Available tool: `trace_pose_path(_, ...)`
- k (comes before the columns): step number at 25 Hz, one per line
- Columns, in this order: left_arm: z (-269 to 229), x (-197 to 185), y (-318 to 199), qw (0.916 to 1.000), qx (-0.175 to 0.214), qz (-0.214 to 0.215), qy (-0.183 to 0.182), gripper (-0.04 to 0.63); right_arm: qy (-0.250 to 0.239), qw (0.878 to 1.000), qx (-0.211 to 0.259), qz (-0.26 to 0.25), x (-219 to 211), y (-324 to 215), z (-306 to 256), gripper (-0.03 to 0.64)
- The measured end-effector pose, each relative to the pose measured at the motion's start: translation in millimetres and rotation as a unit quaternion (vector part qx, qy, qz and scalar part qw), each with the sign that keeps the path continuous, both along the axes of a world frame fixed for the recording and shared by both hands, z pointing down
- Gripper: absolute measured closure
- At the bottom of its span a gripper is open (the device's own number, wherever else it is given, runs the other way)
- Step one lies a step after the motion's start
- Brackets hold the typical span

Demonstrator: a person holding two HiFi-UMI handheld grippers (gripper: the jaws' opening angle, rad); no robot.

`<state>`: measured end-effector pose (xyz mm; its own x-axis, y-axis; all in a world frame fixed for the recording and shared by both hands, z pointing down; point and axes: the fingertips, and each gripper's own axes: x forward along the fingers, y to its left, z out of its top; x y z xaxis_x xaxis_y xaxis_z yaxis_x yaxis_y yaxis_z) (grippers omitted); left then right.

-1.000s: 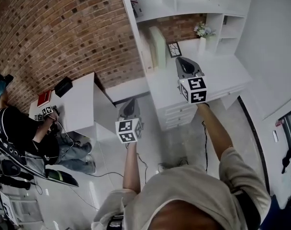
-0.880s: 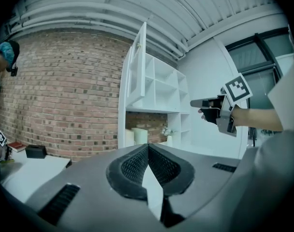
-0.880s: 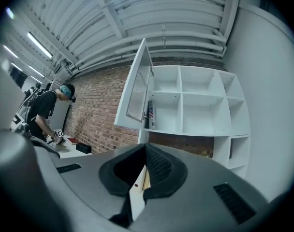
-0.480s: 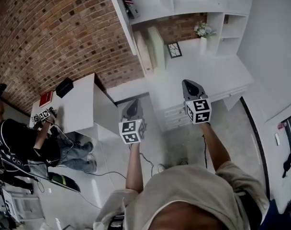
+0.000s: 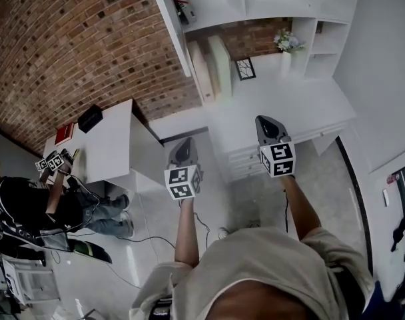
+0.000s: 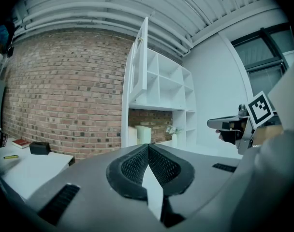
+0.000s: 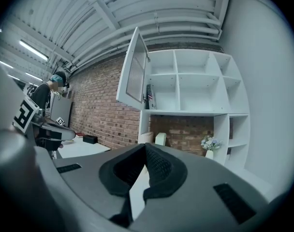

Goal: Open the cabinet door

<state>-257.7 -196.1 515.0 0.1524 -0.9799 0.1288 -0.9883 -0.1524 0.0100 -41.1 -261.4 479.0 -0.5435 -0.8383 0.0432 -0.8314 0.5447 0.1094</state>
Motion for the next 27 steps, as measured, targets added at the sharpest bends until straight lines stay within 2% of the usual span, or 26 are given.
trace_pose_path(27, 5, 8, -7, 0.9999, 0.000, 0.009, 0.005, 0.569, 0.011, 1.000, -0.018, -0.001, -1, -2, 20, 0.604)
